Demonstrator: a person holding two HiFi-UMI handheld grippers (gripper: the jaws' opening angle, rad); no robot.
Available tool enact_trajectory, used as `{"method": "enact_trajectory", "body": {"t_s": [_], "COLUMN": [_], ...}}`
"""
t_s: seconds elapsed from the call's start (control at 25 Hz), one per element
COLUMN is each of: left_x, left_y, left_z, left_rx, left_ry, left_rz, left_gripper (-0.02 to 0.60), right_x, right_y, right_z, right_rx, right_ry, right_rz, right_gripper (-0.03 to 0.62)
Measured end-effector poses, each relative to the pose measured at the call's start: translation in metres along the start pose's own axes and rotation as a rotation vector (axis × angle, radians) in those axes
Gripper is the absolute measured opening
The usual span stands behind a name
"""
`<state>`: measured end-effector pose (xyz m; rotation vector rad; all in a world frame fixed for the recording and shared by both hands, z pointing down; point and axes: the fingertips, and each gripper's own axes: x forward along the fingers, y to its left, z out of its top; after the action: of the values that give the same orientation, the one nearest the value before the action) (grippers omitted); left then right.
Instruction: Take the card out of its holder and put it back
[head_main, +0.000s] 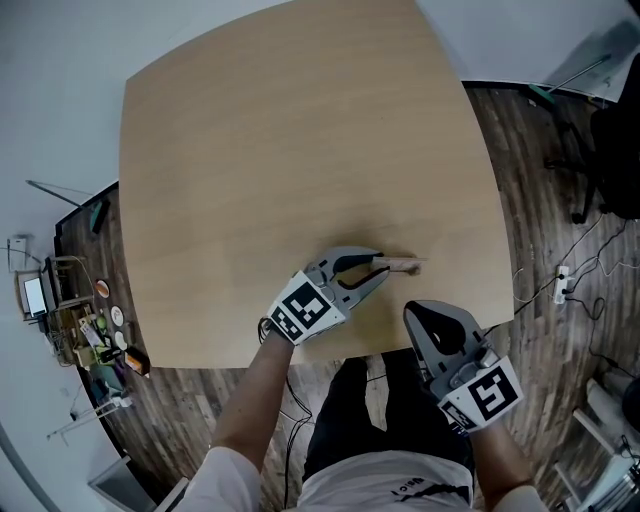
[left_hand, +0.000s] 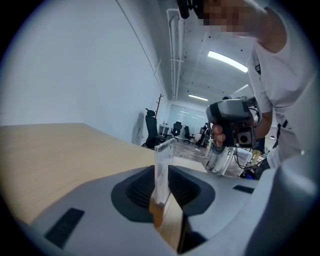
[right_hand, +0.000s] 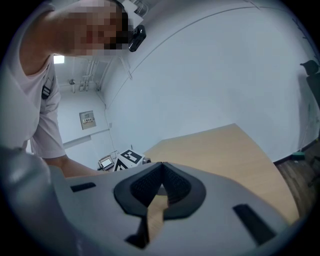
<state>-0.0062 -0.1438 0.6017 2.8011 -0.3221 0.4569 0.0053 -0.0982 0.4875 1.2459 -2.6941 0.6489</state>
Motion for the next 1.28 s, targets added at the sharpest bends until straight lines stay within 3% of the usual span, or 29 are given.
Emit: {"method": "enact_trajectory", "body": {"t_s": [0.2, 0.52, 0.96, 1.28], "left_x": [0.003, -0.001, -0.018, -0.038], "left_y": [-0.001, 0.002, 0.003, -0.008], "left_z": [0.000, 0.003, 0.047, 0.097], "left_rx": [0.007, -0.045, -0.030, -0.015], "left_ry": [-0.003, -0.037, -0.078, -0.110], "left_rz": [-0.012, 0.020, 0.047, 0.073], "left_gripper": [0.058, 0.025, 0.025, 0.025], "right_x": [-0.003, -0.006, -0.019, -0.026], "right_y": [-0.003, -0.003, 0.007, 0.008], "right_z": [-0.004, 0.001, 0.025, 0.053], "right_rx": [0.006, 0.006, -0.021, -0.038], "right_ry": [0.009, 0.011, -0.031, -0.063], "right_rz": [-0.004, -0.003, -0.003, -0.054], "right_gripper": [0.014, 0.014, 0.014, 0.014]}}
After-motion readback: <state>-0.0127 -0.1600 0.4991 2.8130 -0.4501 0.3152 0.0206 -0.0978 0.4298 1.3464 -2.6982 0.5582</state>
